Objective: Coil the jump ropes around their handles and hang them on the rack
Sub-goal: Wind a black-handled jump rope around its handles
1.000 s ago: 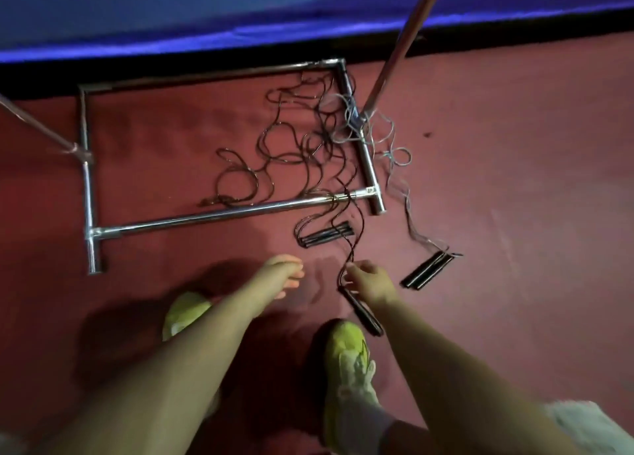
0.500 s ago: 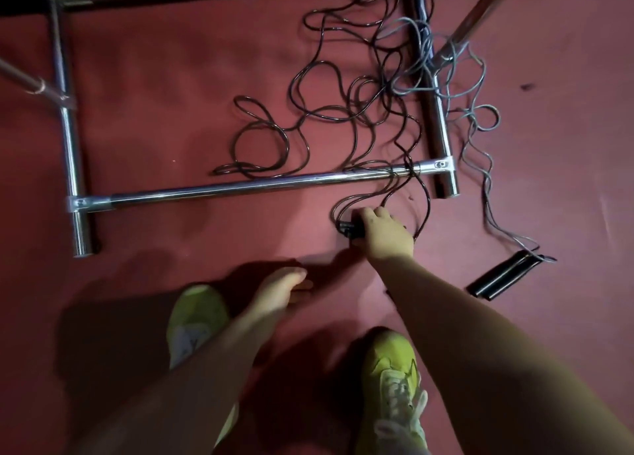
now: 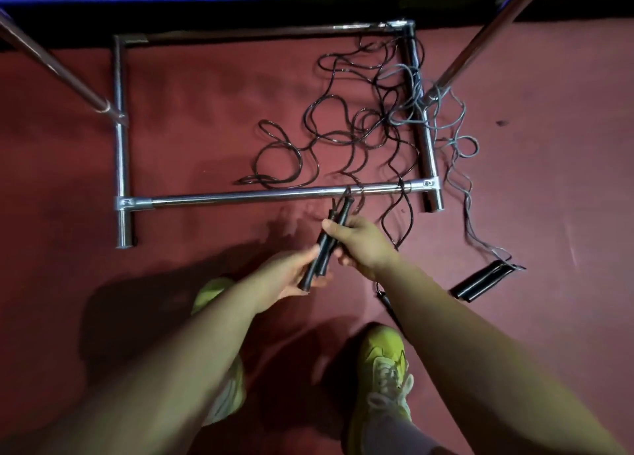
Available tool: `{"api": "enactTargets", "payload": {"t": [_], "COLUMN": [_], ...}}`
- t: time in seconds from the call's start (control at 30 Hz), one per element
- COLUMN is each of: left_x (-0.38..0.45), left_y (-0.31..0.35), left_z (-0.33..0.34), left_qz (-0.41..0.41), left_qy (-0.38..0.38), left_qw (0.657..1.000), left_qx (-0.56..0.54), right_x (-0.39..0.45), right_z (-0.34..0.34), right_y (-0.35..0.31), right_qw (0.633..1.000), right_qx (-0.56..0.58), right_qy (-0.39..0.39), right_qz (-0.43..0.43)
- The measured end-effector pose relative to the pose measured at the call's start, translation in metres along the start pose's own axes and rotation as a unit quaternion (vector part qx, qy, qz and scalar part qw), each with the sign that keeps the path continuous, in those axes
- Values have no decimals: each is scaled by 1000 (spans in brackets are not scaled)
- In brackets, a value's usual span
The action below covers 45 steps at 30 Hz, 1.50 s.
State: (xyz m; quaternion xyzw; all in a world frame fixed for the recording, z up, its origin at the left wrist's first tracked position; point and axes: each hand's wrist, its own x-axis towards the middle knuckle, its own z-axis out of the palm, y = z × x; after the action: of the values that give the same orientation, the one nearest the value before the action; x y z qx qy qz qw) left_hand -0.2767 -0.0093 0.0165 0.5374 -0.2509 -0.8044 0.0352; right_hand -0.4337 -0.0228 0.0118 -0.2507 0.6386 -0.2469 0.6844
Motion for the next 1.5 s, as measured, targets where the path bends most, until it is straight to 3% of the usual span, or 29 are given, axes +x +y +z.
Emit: {"api": "enactTargets", "payload": {"t": [0.17, 0.27, 0.33, 0.37, 0.47, 0.6, 0.7, 0.8, 0.87, 1.0, 1.07, 1.23, 1.3, 1.4, 1.5], "left_x": [-75, -128, -161, -177, -223, -276, -305, -323, -332, -346, -346, -334, -328, -319, -310], "left_y": [27, 36, 45, 50, 66, 76, 77, 75, 76, 80, 79, 76, 77, 82, 86], "left_z": [17, 29, 35, 38, 46, 57, 68, 76, 75, 57, 47, 16, 7, 4, 2], "left_qz": [65, 89, 96, 93, 95, 78, 68, 88, 110, 110, 103, 82, 83, 95, 99], "left_qy": [-43, -61, -82, -96, -135, -127, -123, -90, -93, -192, -207, -203, -193, -179, -148], "left_qw": [996, 991, 988, 986, 980, 982, 980, 989, 988, 973, 971, 975, 976, 976, 981], "left_qx": [40, 73, 88, 100, 107, 116, 140, 74, 49, 56, 63, 40, 49, 79, 83], "right_x": [-78, -128, -160, -174, -215, -259, -282, -304, -307, -300, -300, -290, -284, -276, -262], "right_z": [10, 12, 17, 20, 32, 54, 70, 81, 79, 65, 73, 119, 124, 125, 119], "right_y": [-48, -71, -85, -92, -121, -140, -142, -151, -157, -170, -173, -184, -181, -170, -162], "right_qw": [999, 986, 951, 937, 922, 922, 890, 863, 880, 914, 899, 809, 815, 853, 823], "right_qx": [0, -139, -213, -237, -262, -247, -297, -319, -274, -246, -287, -472, -473, -387, -432], "right_qy": [-45, 71, 168, 176, 122, 94, 89, 46, 33, 2, 10, 99, 94, 56, 41], "right_qz": [15, -50, -147, -188, -257, -283, -334, -389, -386, -324, -331, -336, -321, -346, -367]}}
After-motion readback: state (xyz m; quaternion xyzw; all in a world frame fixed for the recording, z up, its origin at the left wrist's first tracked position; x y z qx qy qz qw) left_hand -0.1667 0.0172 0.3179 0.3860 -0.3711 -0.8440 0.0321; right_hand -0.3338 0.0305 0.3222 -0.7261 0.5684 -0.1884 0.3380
